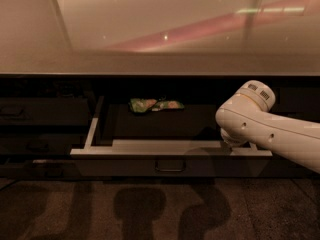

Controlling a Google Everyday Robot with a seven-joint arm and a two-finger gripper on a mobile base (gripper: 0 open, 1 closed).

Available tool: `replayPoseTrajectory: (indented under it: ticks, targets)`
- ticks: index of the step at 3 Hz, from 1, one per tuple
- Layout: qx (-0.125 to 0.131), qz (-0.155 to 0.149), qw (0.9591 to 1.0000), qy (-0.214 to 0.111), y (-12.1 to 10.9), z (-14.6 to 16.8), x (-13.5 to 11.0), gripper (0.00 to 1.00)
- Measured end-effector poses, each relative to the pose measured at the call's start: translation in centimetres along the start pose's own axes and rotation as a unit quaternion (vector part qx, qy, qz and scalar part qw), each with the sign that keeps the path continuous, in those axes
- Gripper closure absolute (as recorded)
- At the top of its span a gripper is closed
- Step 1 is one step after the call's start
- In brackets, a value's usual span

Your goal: Open top drawer

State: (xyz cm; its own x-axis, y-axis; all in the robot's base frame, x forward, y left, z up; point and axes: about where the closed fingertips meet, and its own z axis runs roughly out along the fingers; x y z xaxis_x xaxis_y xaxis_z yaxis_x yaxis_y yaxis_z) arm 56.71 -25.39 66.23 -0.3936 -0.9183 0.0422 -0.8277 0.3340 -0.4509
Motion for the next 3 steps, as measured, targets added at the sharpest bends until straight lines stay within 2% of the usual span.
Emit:
replayPoseTrajectory:
  ticks: [2, 3]
  targets:
    - [0.003, 0.007, 1.0, 0.006, -0.37, -0.11, 0.45, 0.11]
    - [-0.001, 0.015, 0.9999, -0.002, -0.52, -0.4, 0.87, 0.0]
